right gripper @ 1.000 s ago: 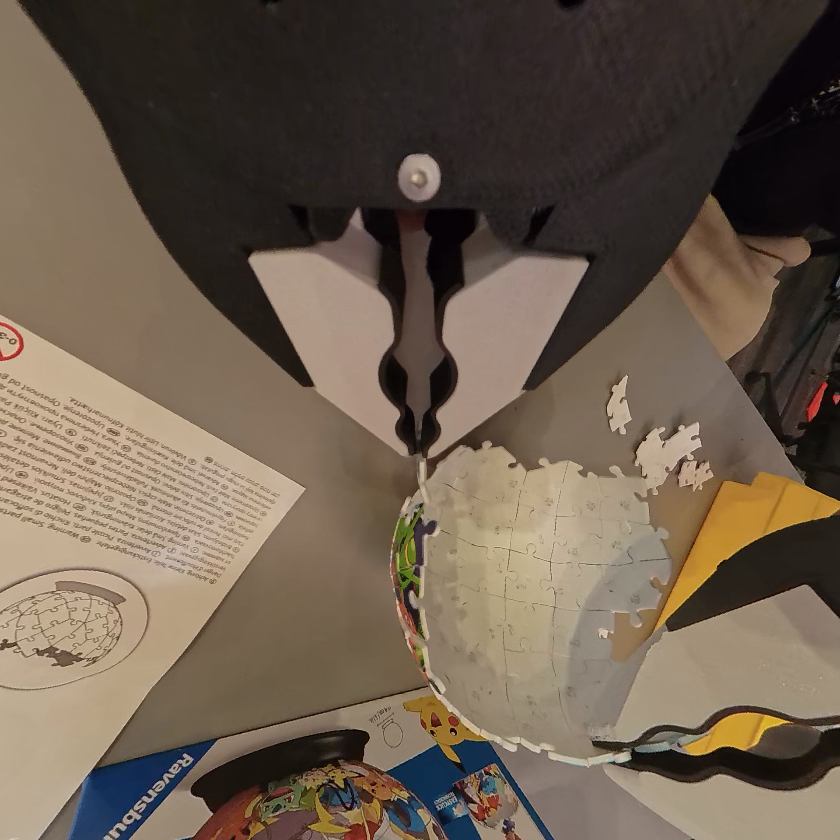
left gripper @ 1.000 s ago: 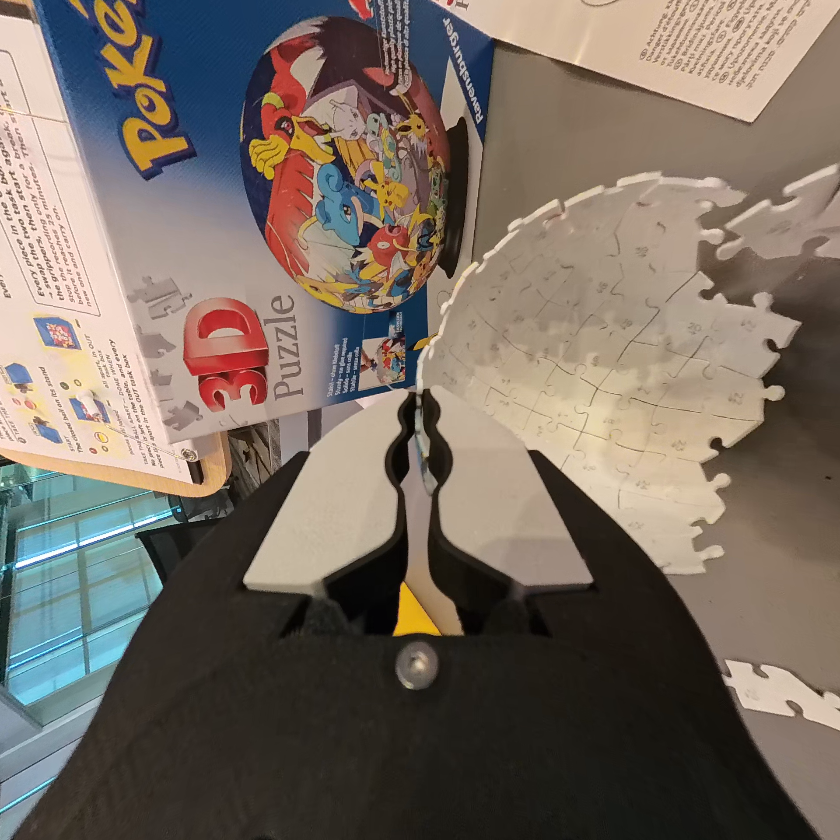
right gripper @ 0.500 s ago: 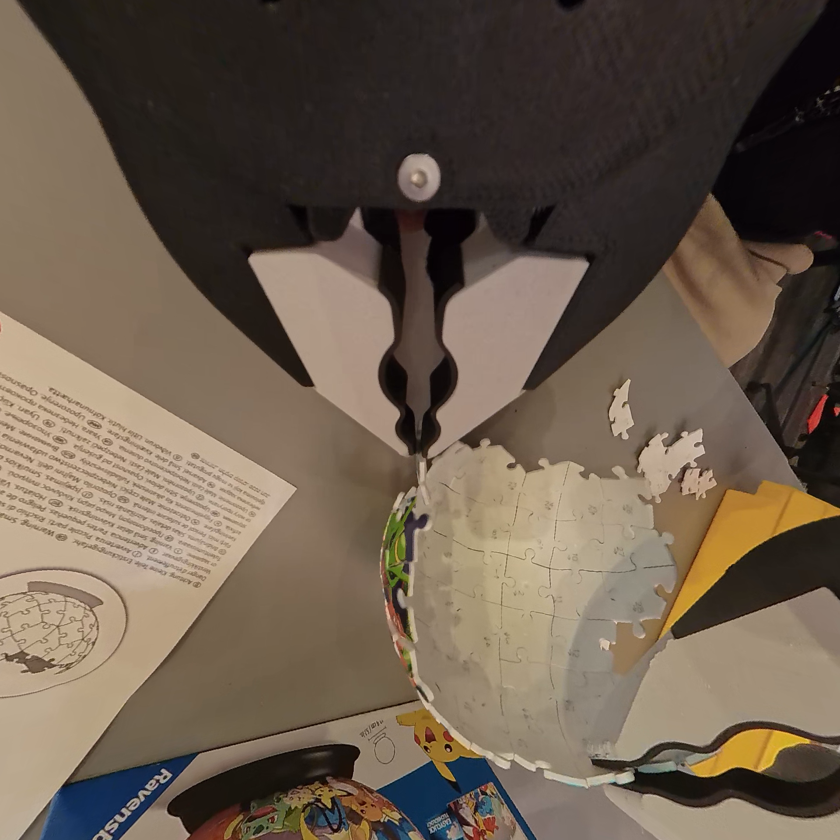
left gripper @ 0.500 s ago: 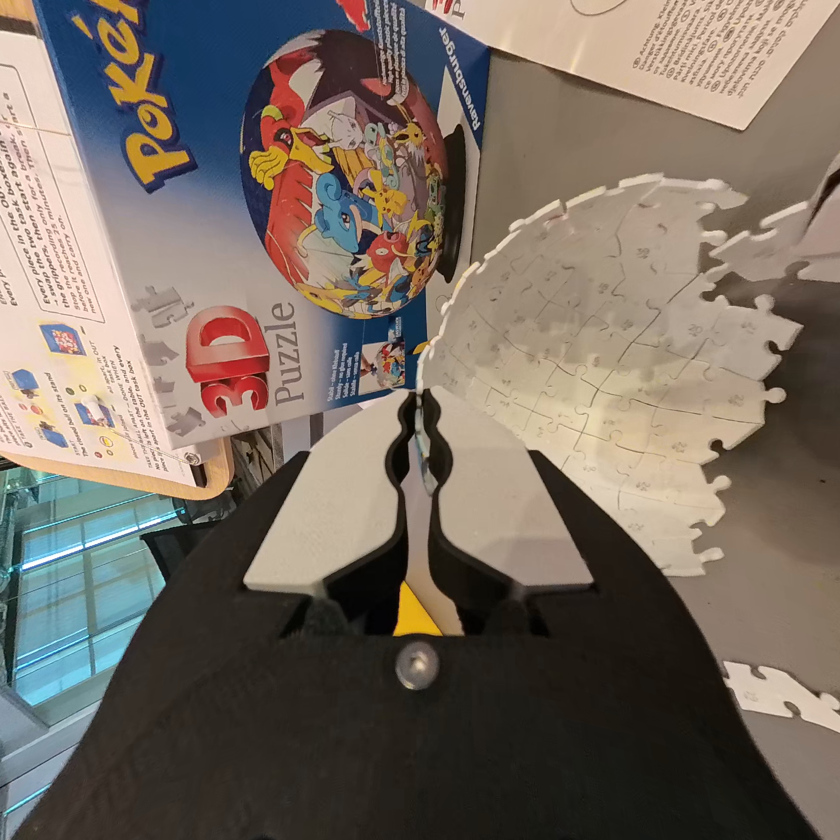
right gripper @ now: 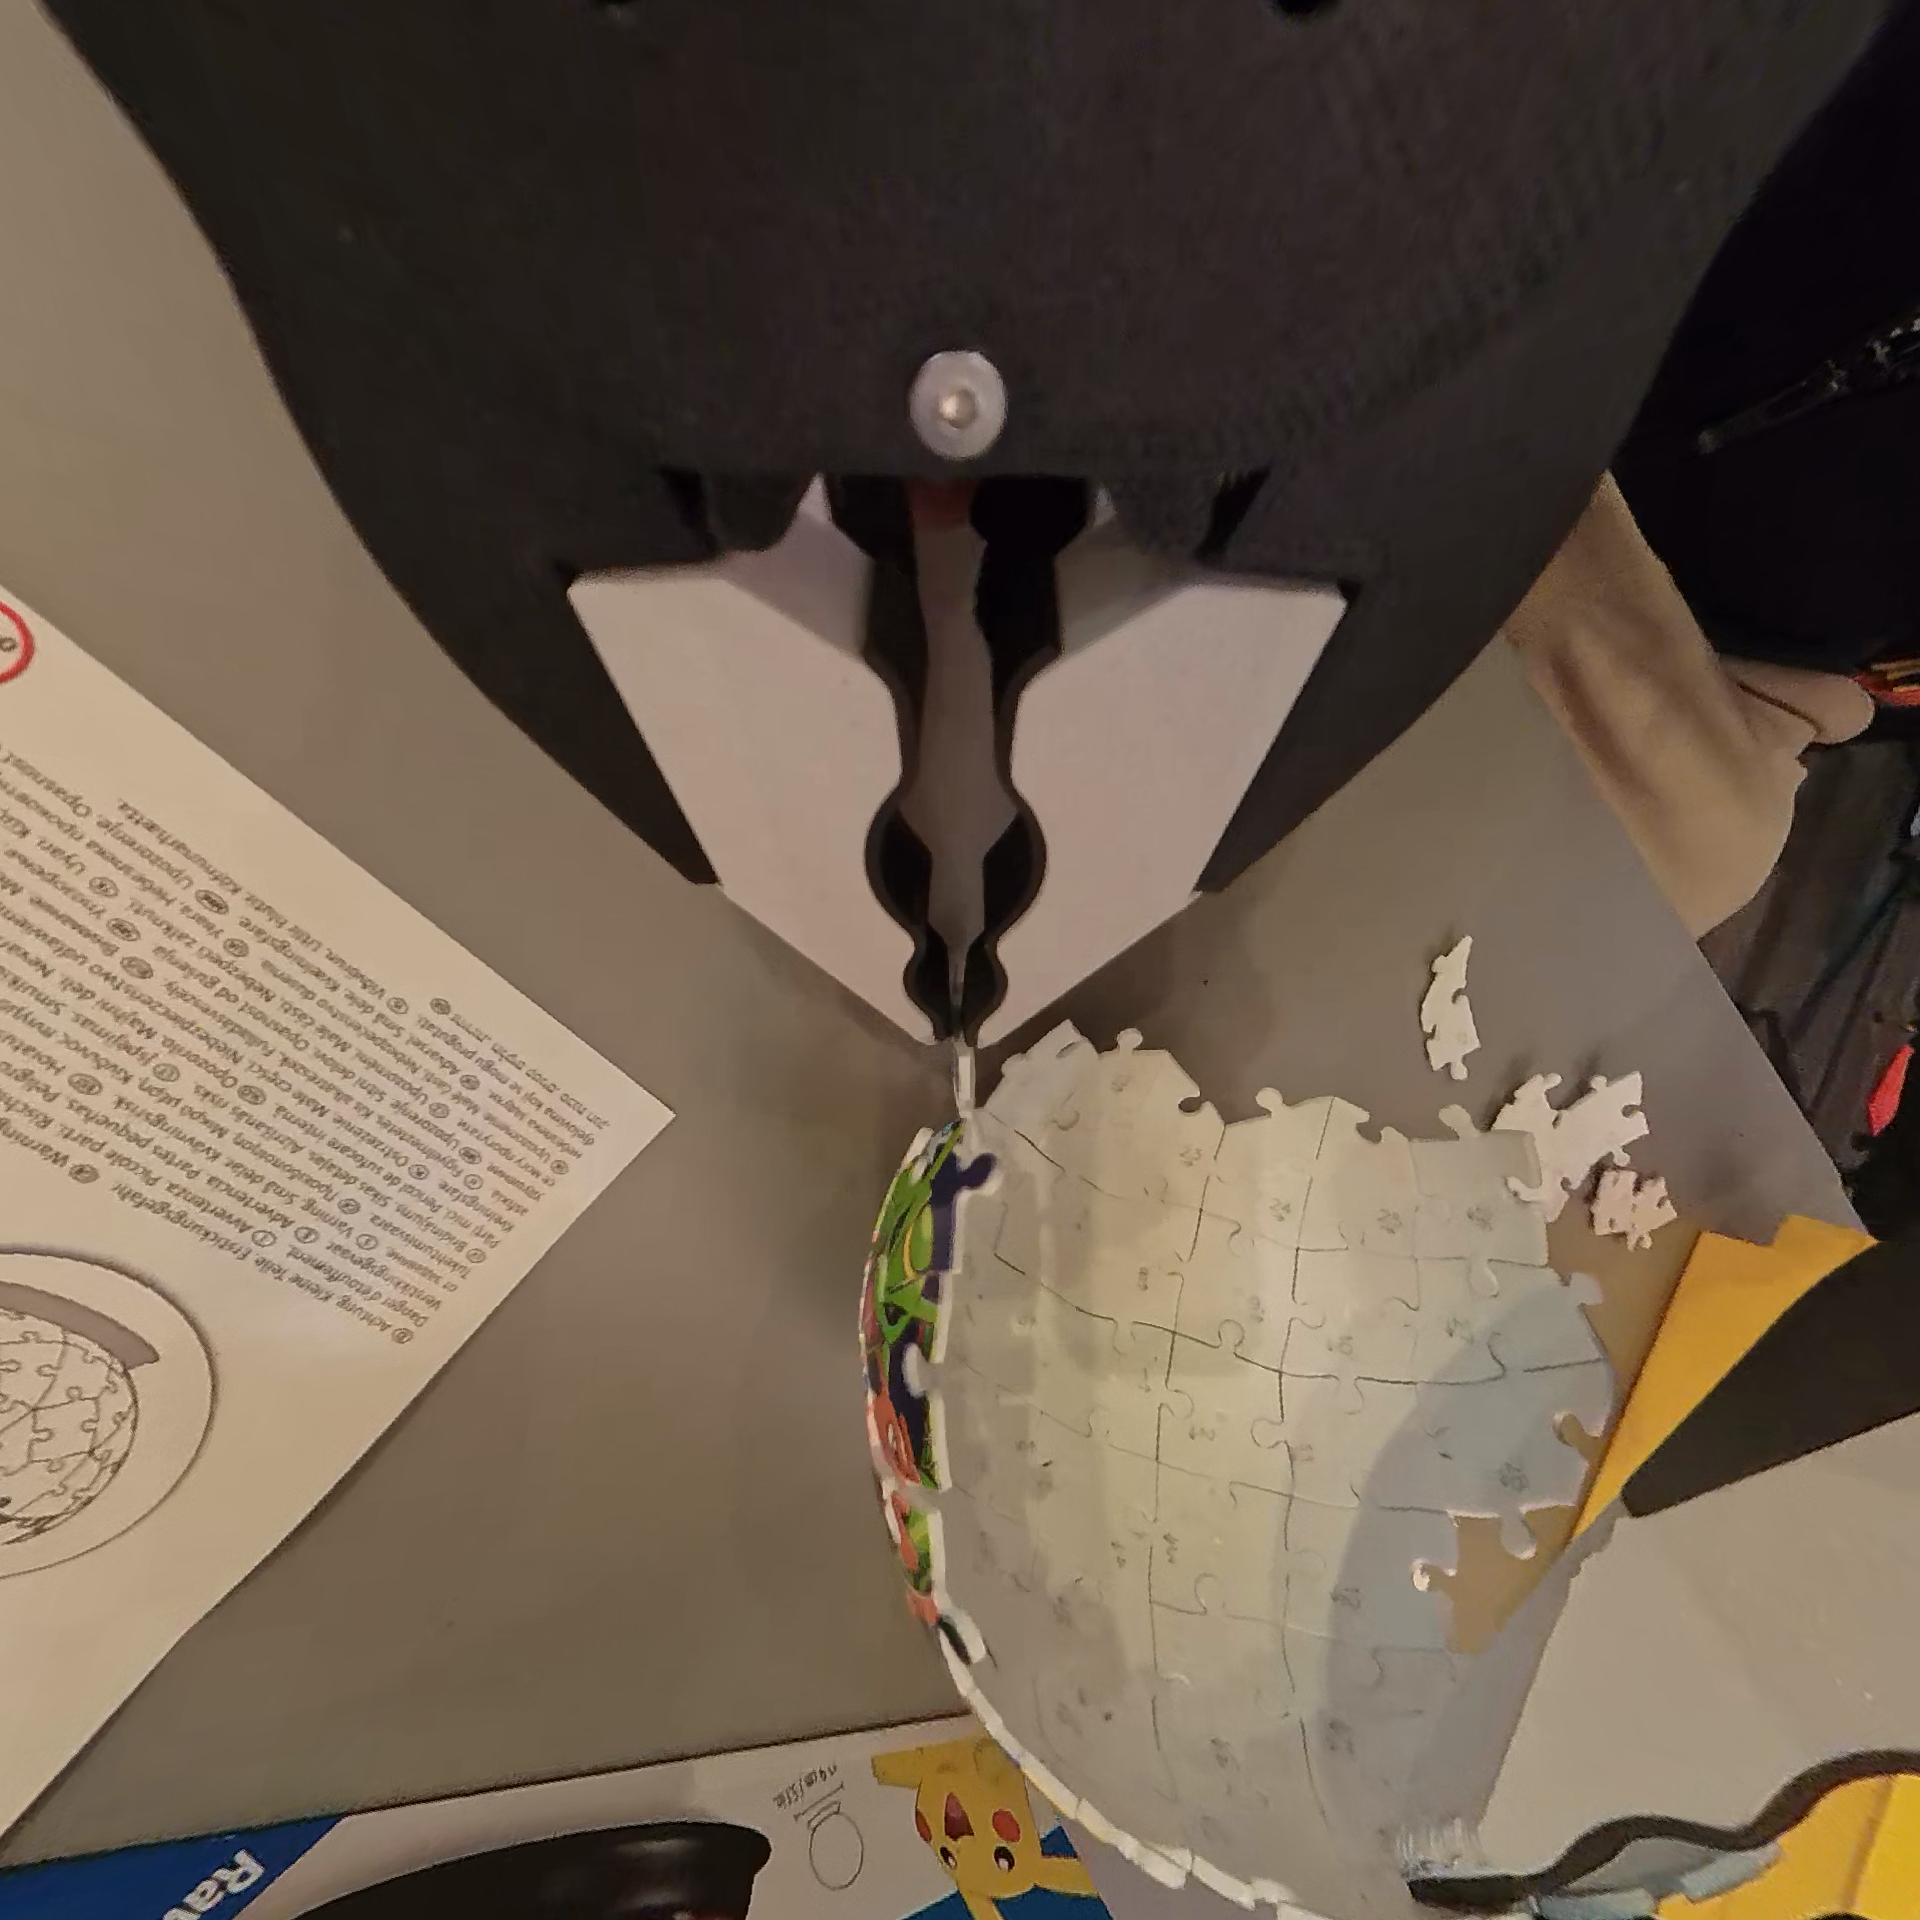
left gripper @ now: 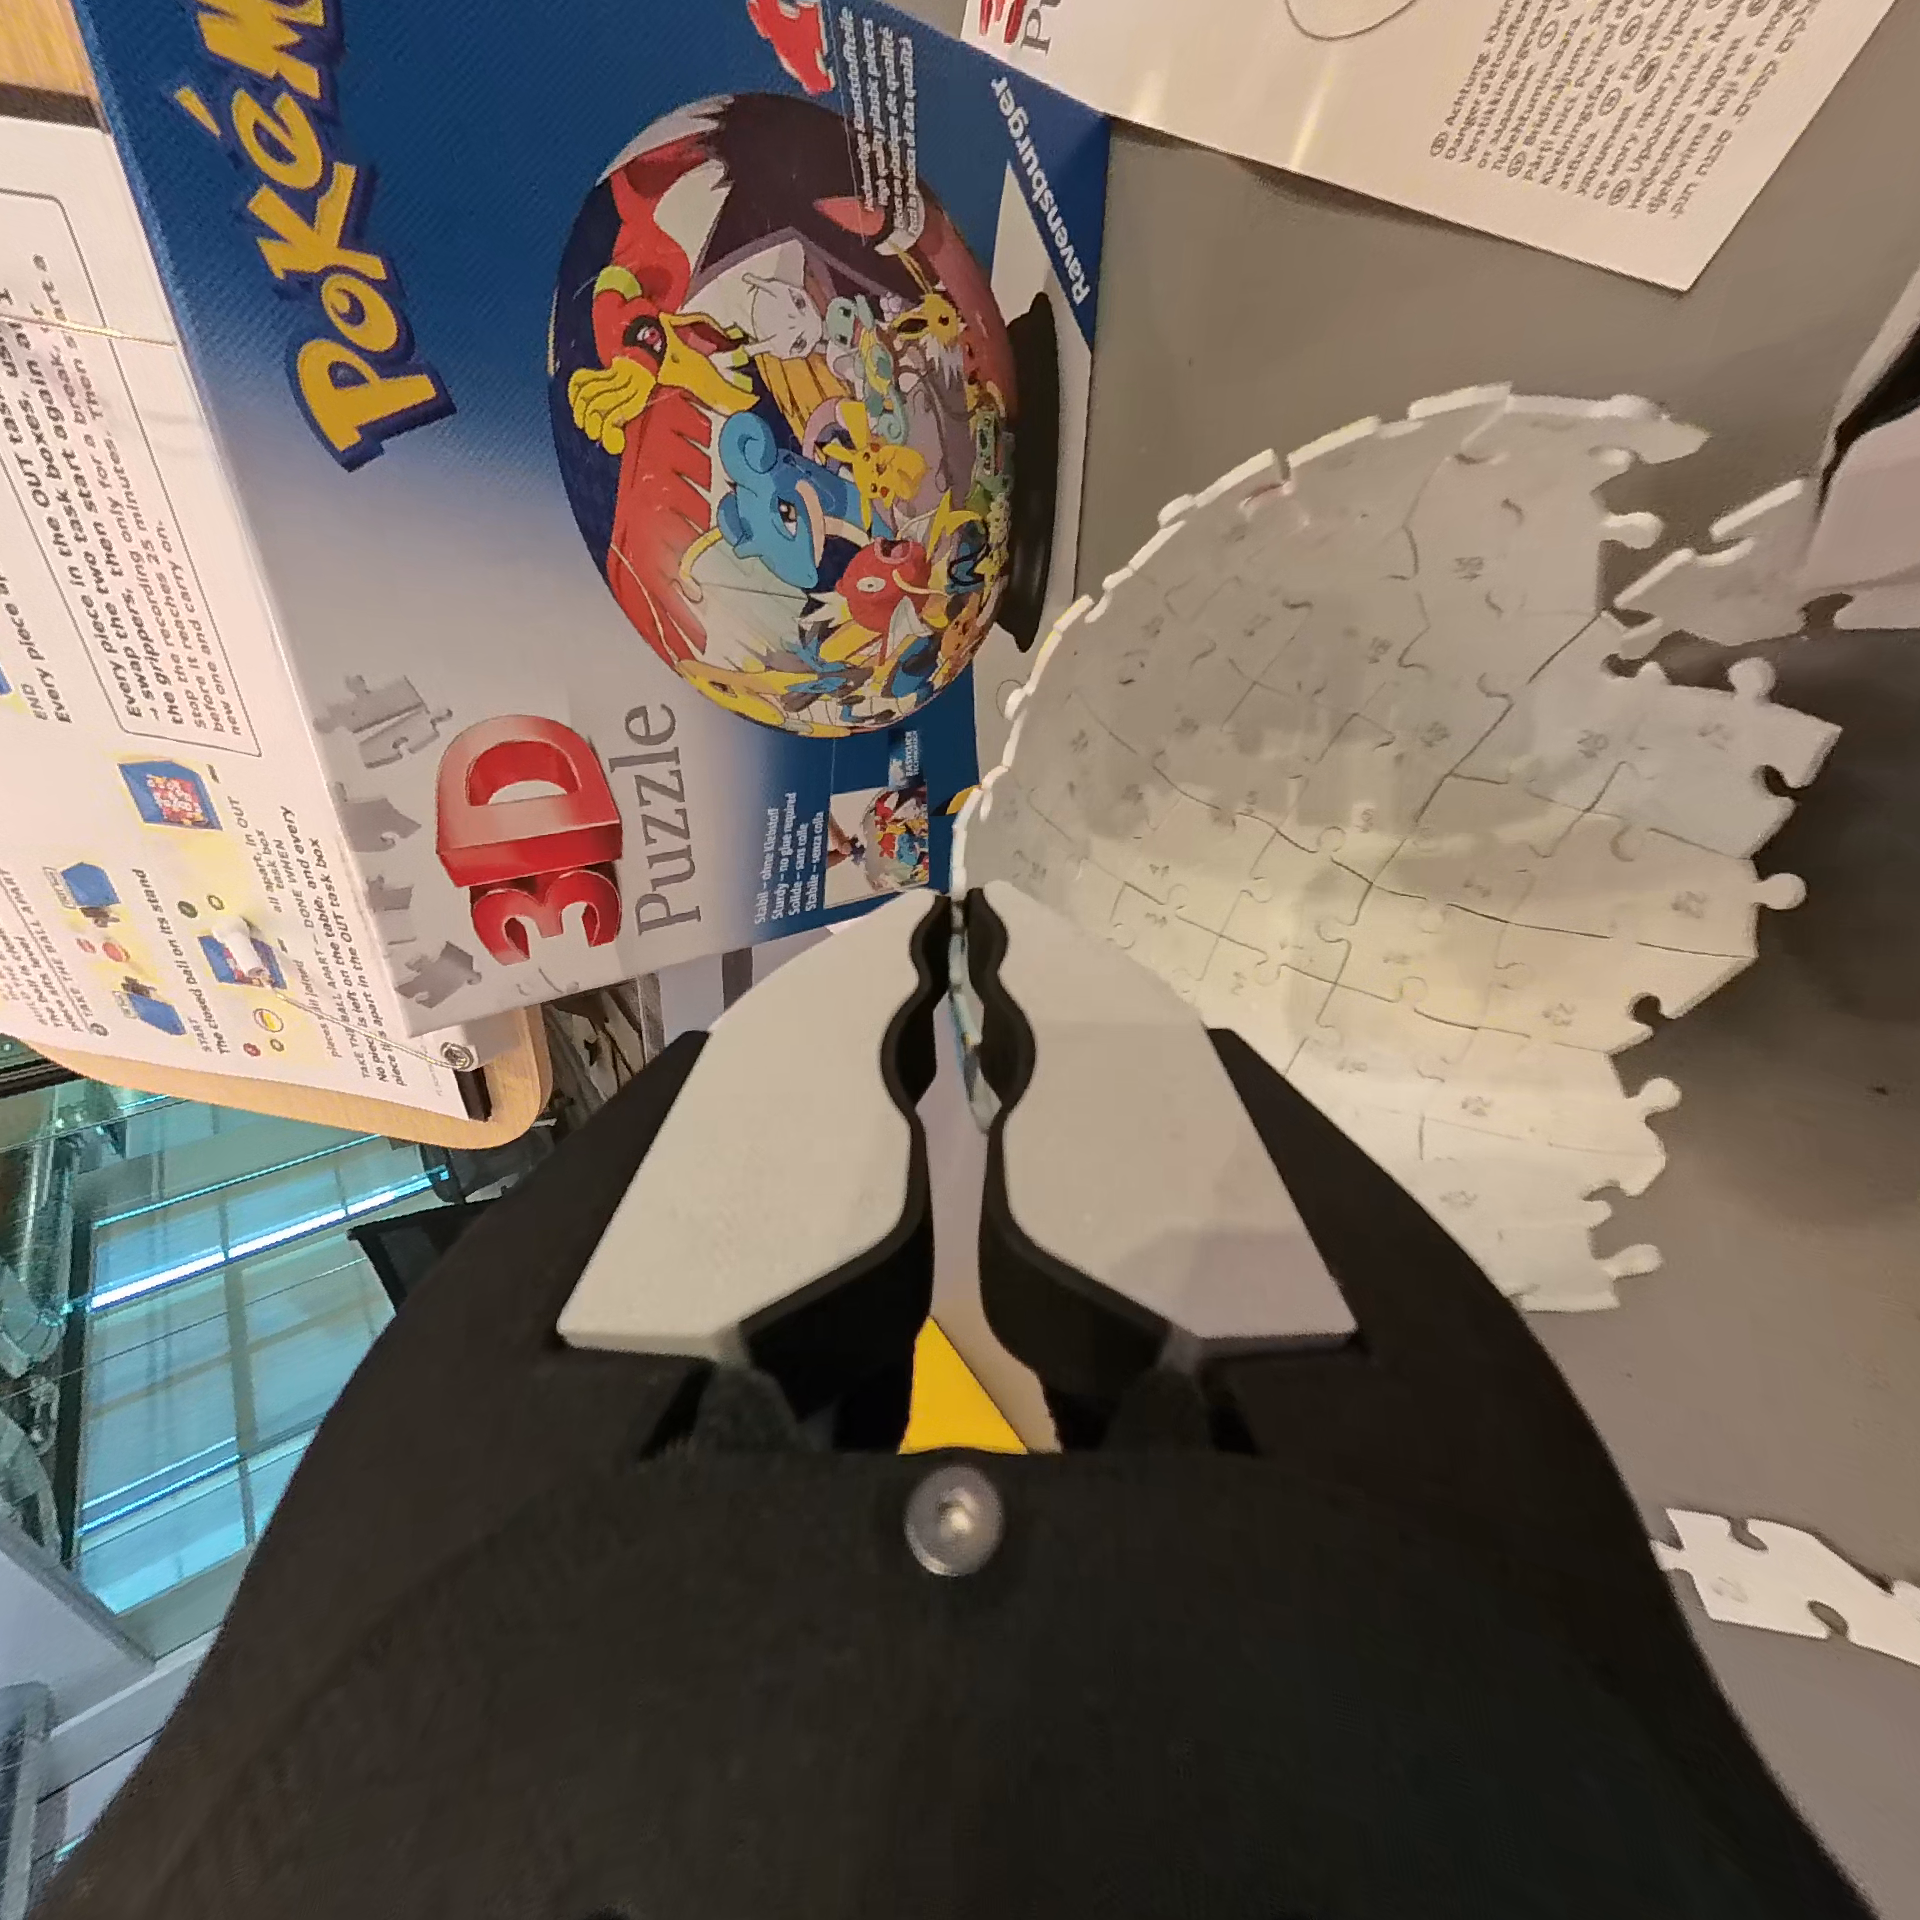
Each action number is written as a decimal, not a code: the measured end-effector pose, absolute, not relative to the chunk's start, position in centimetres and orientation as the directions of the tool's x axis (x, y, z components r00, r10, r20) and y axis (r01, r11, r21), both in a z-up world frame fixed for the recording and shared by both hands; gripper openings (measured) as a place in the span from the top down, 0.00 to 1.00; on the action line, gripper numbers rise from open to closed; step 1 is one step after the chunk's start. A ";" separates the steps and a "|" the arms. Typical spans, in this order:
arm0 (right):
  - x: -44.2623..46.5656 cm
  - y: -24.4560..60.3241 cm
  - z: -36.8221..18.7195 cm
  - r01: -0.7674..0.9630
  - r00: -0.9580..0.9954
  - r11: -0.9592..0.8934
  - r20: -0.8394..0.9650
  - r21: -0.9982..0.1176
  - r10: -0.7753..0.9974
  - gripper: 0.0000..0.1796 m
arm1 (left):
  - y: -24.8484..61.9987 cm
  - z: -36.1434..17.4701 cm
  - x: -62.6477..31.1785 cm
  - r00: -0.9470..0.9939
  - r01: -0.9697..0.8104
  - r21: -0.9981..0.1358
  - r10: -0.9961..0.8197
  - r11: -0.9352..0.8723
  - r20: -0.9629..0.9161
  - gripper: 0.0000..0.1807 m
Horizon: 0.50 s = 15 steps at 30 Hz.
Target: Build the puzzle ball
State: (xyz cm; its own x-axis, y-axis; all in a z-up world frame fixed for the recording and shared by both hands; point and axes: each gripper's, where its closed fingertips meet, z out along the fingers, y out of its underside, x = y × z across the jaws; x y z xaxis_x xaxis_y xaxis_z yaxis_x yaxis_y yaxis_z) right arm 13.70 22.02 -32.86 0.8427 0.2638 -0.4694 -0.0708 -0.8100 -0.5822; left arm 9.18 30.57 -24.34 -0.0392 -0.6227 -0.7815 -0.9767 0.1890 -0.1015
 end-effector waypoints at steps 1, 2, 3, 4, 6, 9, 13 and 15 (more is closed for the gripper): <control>13.7 22.0 -32.9 -0.062 0.843 -0.814 -0.467 -0.578 0.267 1.00 | 30.6 -24.3 9.2 -0.040 -0.977 -0.101 -0.621 0.190 -0.783 0.98; 13.7 22.1 -33.0 -0.057 0.843 -0.816 -0.466 -0.575 0.270 1.00 | 30.5 -24.3 9.2 -0.041 -0.976 -0.100 -0.620 0.191 -0.783 0.98; 13.7 22.1 -33.1 -0.050 0.842 -0.819 -0.465 -0.571 0.273 1.00 | 30.5 -24.3 9.2 -0.042 -0.976 -0.099 -0.619 0.192 -0.784 0.98; 13.6 22.0 -33.2 -0.039 0.843 -0.823 -0.461 -0.567 0.278 1.00 | 30.5 -24.3 9.2 -0.044 -0.976 -0.098 -0.618 0.194 -0.785 0.99; 13.6 22.0 -33.5 -0.011 0.849 -0.831 -0.444 -0.557 0.287 1.00 | 30.5 -24.3 9.3 -0.046 -0.976 -0.097 -0.615 0.196 -0.787 0.99; 13.7 22.0 -33.5 0.005 0.849 -0.835 -0.440 -0.550 0.294 1.00 | 30.5 -24.3 9.4 -0.049 -0.975 -0.095 -0.612 0.201 -0.790 0.99; 13.7 21.9 -33.5 0.022 0.840 -0.844 -0.448 -0.536 0.306 1.00 | 30.3 -24.2 9.5 -0.052 -0.974 -0.094 -0.609 0.206 -0.792 0.99; 13.5 21.9 -33.6 0.015 0.829 -0.850 -0.469 -0.526 0.305 1.00 | 30.3 -24.2 9.5 -0.054 -0.974 -0.091 -0.606 0.207 -0.794 0.98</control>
